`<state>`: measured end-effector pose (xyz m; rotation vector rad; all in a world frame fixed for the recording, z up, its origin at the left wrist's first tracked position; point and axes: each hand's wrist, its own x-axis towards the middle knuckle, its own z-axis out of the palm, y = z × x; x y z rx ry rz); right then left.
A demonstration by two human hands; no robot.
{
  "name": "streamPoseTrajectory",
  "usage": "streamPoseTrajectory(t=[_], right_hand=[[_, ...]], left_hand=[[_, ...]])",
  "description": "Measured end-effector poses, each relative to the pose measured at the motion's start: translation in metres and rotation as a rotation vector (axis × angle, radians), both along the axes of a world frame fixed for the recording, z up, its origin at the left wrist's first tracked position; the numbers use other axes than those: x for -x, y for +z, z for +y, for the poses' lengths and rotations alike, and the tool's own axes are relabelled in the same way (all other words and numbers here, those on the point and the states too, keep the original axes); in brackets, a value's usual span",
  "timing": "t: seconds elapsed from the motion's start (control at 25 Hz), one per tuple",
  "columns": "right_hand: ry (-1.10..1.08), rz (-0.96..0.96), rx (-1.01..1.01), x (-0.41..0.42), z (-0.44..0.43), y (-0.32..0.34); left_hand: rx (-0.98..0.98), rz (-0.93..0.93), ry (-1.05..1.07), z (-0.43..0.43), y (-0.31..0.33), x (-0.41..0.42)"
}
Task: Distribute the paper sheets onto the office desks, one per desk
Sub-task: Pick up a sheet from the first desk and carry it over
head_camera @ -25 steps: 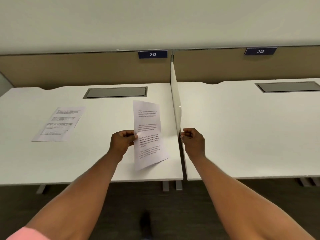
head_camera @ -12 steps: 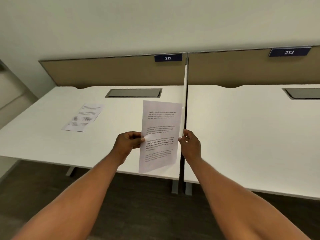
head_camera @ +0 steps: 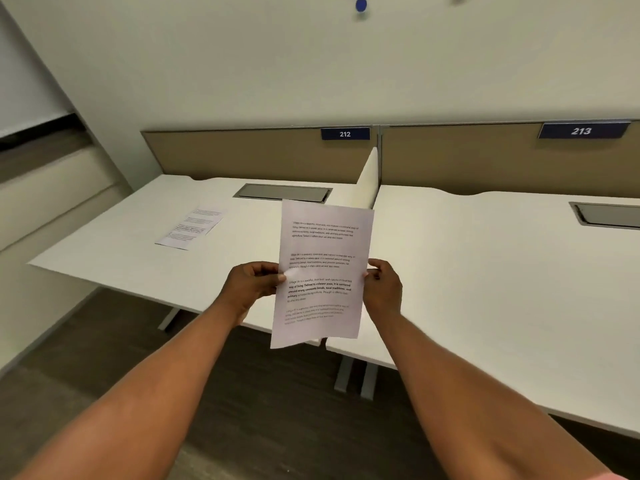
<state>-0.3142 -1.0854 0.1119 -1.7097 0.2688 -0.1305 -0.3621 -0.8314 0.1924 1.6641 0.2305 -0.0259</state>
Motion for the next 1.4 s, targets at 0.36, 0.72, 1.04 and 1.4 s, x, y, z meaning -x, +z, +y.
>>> streamPoseTrajectory(t=[0.36,0.72,1.04,1.4], right_hand=[[-0.095,-0.047,0.049,0.056,-0.207,0.006],[-0.284,0.017,0.101,0.037,-0.401,-0.016],[-0.425,0.083,0.206,0.017,-0.584,-0.043],[-0.331,0.222,0.283,-0.011,-0.694,-0.087]], left_hand=[[0.042,0.039,0.062,-0.184,-0.033,0.029],[0.002,0.134,-0.135,-0.373,-0.075,-0.053],[-0.014,0.247,-0.273,-0.563,-0.123,-0.117],[-0.225,0.336,-0.162,-0.677,-0.160,-0.132]])
